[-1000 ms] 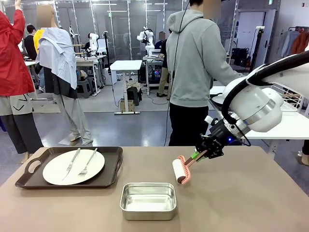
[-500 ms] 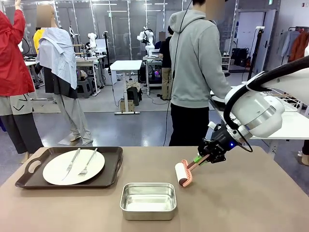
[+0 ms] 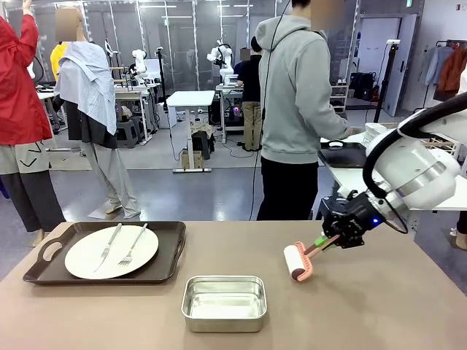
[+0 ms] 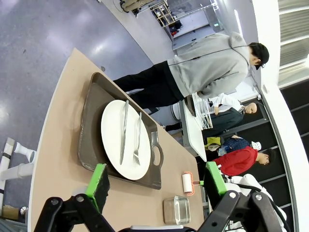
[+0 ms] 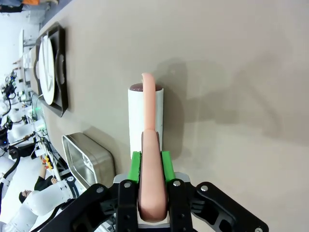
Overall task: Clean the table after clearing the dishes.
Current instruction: When the left (or right) Handle tray is removed, use the left hand (or right hand) to clean the left (or right) side of the table with the Lint Roller.
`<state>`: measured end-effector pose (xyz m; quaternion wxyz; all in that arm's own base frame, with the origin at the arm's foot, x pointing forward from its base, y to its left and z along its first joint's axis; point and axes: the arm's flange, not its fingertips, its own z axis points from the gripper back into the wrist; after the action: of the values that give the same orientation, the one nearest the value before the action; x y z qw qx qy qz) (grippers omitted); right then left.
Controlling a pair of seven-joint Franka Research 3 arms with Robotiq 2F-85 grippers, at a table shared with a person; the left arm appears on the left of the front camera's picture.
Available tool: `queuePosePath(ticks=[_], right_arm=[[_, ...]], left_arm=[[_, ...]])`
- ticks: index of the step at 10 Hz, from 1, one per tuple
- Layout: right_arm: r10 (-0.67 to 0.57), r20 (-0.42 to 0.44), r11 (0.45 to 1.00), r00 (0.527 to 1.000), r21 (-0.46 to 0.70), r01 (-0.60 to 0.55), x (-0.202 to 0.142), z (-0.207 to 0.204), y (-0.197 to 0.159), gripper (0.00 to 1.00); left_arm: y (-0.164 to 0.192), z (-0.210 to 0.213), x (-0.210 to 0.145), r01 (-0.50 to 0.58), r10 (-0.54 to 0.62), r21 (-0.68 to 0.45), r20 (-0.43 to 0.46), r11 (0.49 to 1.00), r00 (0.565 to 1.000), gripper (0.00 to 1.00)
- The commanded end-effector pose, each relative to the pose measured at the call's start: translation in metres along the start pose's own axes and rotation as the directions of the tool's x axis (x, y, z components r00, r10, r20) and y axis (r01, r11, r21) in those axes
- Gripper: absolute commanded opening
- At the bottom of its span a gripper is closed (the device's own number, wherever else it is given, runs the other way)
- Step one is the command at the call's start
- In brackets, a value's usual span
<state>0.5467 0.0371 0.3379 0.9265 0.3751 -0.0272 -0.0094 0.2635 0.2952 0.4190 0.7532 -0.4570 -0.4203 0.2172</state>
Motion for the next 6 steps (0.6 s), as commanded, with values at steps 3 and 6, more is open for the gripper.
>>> queuePosePath(ticks=[3,6], right_arm=[[-0.025,-0.015,0.977,1.000,-0.214,0.021,0.004,0.030,-0.055,0.21],[-0.086,0.031,0.944,0.996,-0.317,0.091,-0.003,0.066,-0.062,0.21]], left_arm=[[0.000,0.002,0.001,0.001,-0.001,-0.019,0.010,1.000,1.000,1.00],[0.000,0.002,0.001,0.001,-0.001,-0.019,0.010,1.000,1.000,1.00]])
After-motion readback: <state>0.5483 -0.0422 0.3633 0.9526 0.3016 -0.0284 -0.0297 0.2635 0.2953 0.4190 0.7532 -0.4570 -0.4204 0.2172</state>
